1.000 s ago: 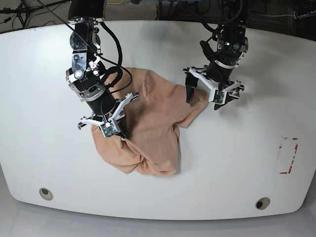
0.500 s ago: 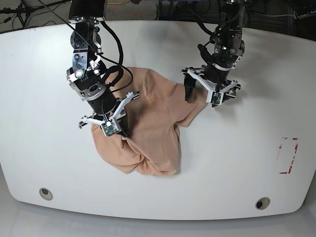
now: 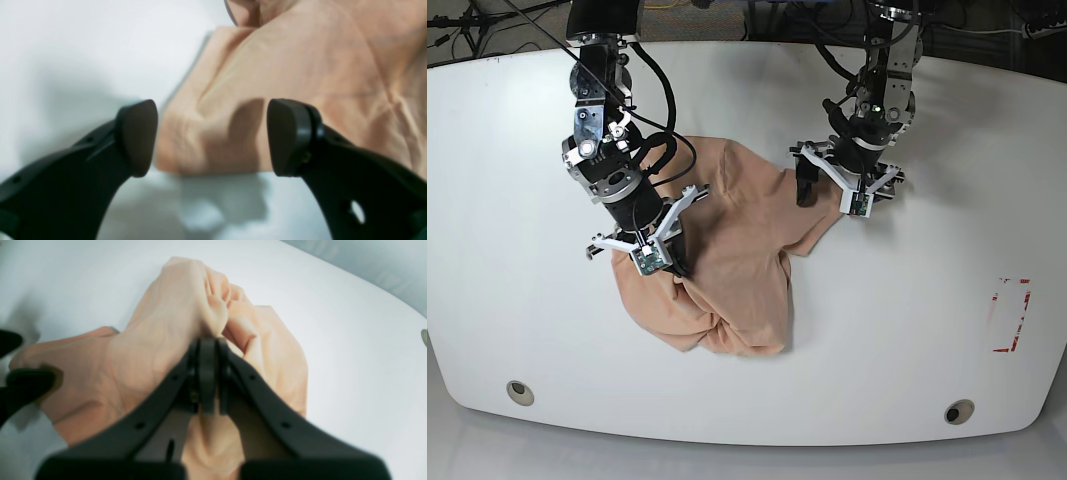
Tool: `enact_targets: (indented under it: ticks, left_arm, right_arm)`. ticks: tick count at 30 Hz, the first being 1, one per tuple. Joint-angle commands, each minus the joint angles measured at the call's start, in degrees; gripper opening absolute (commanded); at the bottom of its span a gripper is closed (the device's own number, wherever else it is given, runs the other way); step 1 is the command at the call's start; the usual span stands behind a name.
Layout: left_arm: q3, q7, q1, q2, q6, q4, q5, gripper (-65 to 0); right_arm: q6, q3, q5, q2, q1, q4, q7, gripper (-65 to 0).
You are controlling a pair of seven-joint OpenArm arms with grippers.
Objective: Fold the T-shirt properly
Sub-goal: 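Close the left gripper on the shirt fabric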
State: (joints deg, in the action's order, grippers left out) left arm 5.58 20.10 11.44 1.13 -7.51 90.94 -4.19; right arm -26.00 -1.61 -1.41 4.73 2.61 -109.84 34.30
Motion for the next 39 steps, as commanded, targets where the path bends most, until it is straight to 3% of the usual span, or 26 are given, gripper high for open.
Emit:
enact_targets:
  ticks: [1, 19, 29, 33, 39]
  left_arm:
    - [0.22, -1.13, -0.55, 0.24, -0.28, -0.27, -0.6, -20.5]
    - [1.15, -2.01, -1.78, -0.01, -0.32, -3.82, 0.28, -18.5]
    - [1.56, -0.27, -2.86, -0.33, -0.35, -5.72, 0.1, -33.0]
    - [1.25, 1.14, -3.01, -0.33, -0.37, -6.61, 0.14, -43.4]
    - [1.34, 2.24, -3.46, -0.44, -0.22, -7.12, 0.37, -50.7]
  right_arm:
    - [-0.06, -0.05, -0.68, 0.03, -0.97, -1.3, -1.66, -65.0]
    - [0.11, 0.17, -0.63, 0.12, -0.62, -2.01, -1.72, -65.0]
    - [0.1, 0.11, -0.82, 0.05, -0.67, -1.54, -1.73, -65.0]
    - [-0.02, -0.04, -0.86, -0.04, -0.54, -1.88, -1.67, -65.0]
    - [-0.07, -0.56, -0.81, -0.05, -0.67, -1.72, -1.7, -65.0]
